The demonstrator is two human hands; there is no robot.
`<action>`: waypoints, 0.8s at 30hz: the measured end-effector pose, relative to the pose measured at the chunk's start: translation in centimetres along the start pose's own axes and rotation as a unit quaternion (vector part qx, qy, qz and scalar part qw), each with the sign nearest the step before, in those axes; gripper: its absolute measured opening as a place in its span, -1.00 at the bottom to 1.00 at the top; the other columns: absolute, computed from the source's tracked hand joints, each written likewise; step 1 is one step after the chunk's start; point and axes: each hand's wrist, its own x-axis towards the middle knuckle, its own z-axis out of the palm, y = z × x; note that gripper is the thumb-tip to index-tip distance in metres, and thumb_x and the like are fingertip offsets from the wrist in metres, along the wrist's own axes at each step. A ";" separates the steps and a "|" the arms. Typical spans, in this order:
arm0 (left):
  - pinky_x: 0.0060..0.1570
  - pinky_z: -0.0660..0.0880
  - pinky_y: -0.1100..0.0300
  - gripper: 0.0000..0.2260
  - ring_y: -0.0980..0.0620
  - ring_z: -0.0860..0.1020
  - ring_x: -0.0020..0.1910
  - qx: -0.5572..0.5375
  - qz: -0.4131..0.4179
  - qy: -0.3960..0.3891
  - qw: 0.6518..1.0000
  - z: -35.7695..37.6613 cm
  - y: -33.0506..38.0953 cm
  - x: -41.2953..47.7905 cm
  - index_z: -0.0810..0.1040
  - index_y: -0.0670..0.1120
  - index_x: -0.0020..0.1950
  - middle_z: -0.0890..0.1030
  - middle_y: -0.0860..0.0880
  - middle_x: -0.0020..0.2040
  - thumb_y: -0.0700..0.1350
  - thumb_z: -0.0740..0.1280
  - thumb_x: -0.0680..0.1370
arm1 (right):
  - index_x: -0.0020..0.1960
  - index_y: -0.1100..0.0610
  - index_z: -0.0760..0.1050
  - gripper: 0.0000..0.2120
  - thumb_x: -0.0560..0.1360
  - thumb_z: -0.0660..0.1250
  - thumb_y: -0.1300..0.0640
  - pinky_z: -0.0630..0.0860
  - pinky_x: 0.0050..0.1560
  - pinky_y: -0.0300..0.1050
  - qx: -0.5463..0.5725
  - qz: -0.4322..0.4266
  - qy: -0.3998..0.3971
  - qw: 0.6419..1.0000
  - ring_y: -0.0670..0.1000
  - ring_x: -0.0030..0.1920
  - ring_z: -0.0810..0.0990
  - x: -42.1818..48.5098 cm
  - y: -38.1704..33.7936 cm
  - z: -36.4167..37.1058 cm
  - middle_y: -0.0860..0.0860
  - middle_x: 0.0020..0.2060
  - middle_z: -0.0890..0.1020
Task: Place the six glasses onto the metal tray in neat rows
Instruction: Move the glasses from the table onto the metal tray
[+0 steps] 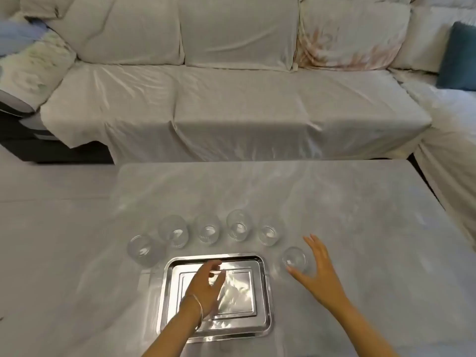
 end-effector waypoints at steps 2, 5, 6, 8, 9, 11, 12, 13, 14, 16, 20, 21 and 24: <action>0.06 0.31 0.50 -0.70 0.25 0.44 0.09 0.065 0.060 -0.009 0.996 1.6 -1.3 1.9 0.41 0.08 0.26 0.46 0.10 0.21 0.02 0.26 0.53 | 0.45 -0.04 0.17 -0.17 0.31 0.52 -0.02 0.15 0.36 -0.22 0.002 -0.004 0.014 1.000 -0.17 0.41 0.17 1.2 2.2 1.5 -0.08 0.48 0.18; 0.19 0.18 0.54 -0.56 0.30 0.34 0.22 0.178 0.168 -0.019 0.969 3.4 -3.7 5.2 0.31 0.09 0.37 0.36 0.10 0.34 0.14 0.24 0.51 | 0.44 -0.07 0.18 -0.19 0.31 0.53 0.03 0.25 0.32 -0.20 0.029 0.009 0.014 0.999 -0.14 0.36 0.29 3.2 5.8 4.1 -0.12 0.40 0.29; 0.33 0.12 0.40 -0.49 0.20 0.27 0.35 0.226 0.202 -0.024 0.953 4.0 -4.8 6.2 0.25 0.09 0.41 0.30 0.10 0.42 0.19 0.22 0.50 | 0.42 -0.08 0.21 -0.21 0.31 0.54 0.06 0.29 0.30 -0.17 0.046 0.007 0.015 0.999 -0.12 0.32 0.36 3.4 6.8 5.1 -0.13 0.35 0.35; 0.47 -0.06 0.19 -0.37 0.08 0.06 0.49 0.327 0.235 -0.036 0.914 4.9 -6.8 8.0 0.10 0.10 0.48 0.13 0.10 0.52 0.29 0.15 0.47 | 0.36 -0.09 0.29 -0.28 0.30 0.55 0.10 0.38 0.27 -0.13 0.058 -0.018 0.044 0.997 -0.18 0.22 0.45 3.9 8.5 6.7 -0.17 0.23 0.46; 0.48 -0.15 0.14 -0.32 0.07 -0.01 0.51 0.357 0.237 -0.037 0.903 5.2 -7.7 8.8 0.04 0.11 0.49 0.07 0.11 0.53 0.34 0.11 0.45 | 0.32 -0.09 0.33 -0.31 0.28 0.55 0.11 0.41 0.23 -0.15 0.060 -0.032 0.067 0.996 -0.23 0.18 0.47 4.1 9.2 7.3 -0.20 0.18 0.48; 0.47 -0.26 0.08 -0.25 0.06 -0.09 0.52 0.396 0.239 -0.033 0.886 5.9 -9.3 9.9 -0.06 0.12 0.50 -0.02 0.12 0.55 0.41 0.05 0.41 | 0.30 -0.11 0.34 -0.30 0.25 0.57 0.09 0.39 0.14 -0.28 0.070 -0.052 0.104 0.991 -0.32 0.15 0.46 4.3 10.2 8.1 -0.28 0.15 0.48; 0.46 -0.29 0.06 -0.22 0.06 -0.12 0.52 0.412 0.242 -0.032 0.878 6.3 -10.0 10.2 -0.10 0.13 0.50 -0.05 0.12 0.55 0.44 0.02 0.39 | 0.31 -0.11 0.33 -0.28 0.24 0.57 0.06 0.38 0.11 -0.33 0.079 -0.059 0.117 0.988 -0.33 0.15 0.46 4.3 10.6 8.4 -0.31 0.14 0.48; 0.46 -0.31 0.05 -0.19 0.05 -0.14 0.52 0.423 0.242 -0.030 0.873 6.5 -10.6 10.4 -0.13 0.13 0.50 -0.07 0.12 0.55 0.46 0.00 0.37 | 0.32 -0.12 0.30 -0.24 0.22 0.57 0.02 0.38 0.08 -0.36 0.092 -0.065 0.128 0.985 -0.35 0.15 0.46 4.3 11.0 8.6 -0.36 0.13 0.48; 0.45 -0.32 0.04 -0.18 0.04 -0.15 0.52 0.429 0.244 -0.025 0.869 6.7 -11.1 10.7 -0.14 0.13 0.50 -0.09 0.12 0.55 0.48 -0.02 0.35 | 0.33 -0.12 0.28 -0.21 0.19 0.56 -0.02 0.38 0.06 -0.38 0.103 -0.070 0.136 0.983 -0.36 0.14 0.46 4.2 11.4 8.8 -0.40 0.11 0.47; 0.46 -0.33 0.03 -0.16 0.05 -0.15 0.52 0.429 0.248 -0.014 0.869 6.9 -11.7 11.2 -0.15 0.12 0.50 -0.09 0.12 0.55 0.50 -0.04 0.34 | 0.33 -0.14 0.26 -0.18 0.15 0.54 -0.08 0.38 0.07 -0.36 0.116 -0.078 0.144 0.980 -0.37 0.14 0.45 3.9 11.9 9.1 -0.41 0.09 0.48; 0.45 -0.33 0.03 -0.15 0.05 -0.15 0.52 0.430 0.266 0.007 0.863 6.5 -12.6 11.3 -0.14 0.10 0.51 -0.08 0.10 0.55 0.49 -0.03 0.34 | 0.23 -0.08 0.34 -0.29 0.14 0.53 -0.09 0.41 0.21 -0.15 0.115 -0.071 0.145 0.980 -0.26 0.12 0.50 3.4 12.3 9.5 -0.25 0.09 0.51; 0.45 -0.33 0.02 -0.15 0.04 -0.16 0.52 0.431 0.267 0.014 0.862 6.3 -12.8 11.0 -0.14 0.09 0.51 -0.08 0.10 0.56 0.49 -0.03 0.34 | 0.21 -0.05 0.36 -0.33 0.16 0.54 -0.05 0.42 0.22 -0.12 0.110 -0.075 0.145 0.980 -0.20 0.11 0.52 3.3 12.0 9.5 -0.21 0.08 0.52; 0.44 -0.32 0.00 -0.09 0.01 -0.17 0.53 0.434 0.260 0.030 0.862 5.2 -13.6 10.1 -0.18 0.09 0.50 -0.11 0.07 0.56 0.53 -0.09 0.28 | 0.20 -0.02 0.39 -0.37 0.21 0.58 0.05 0.42 0.14 -0.20 0.115 -0.096 0.170 0.974 -0.08 0.14 0.54 2.6 10.7 9.2 -0.13 0.08 0.55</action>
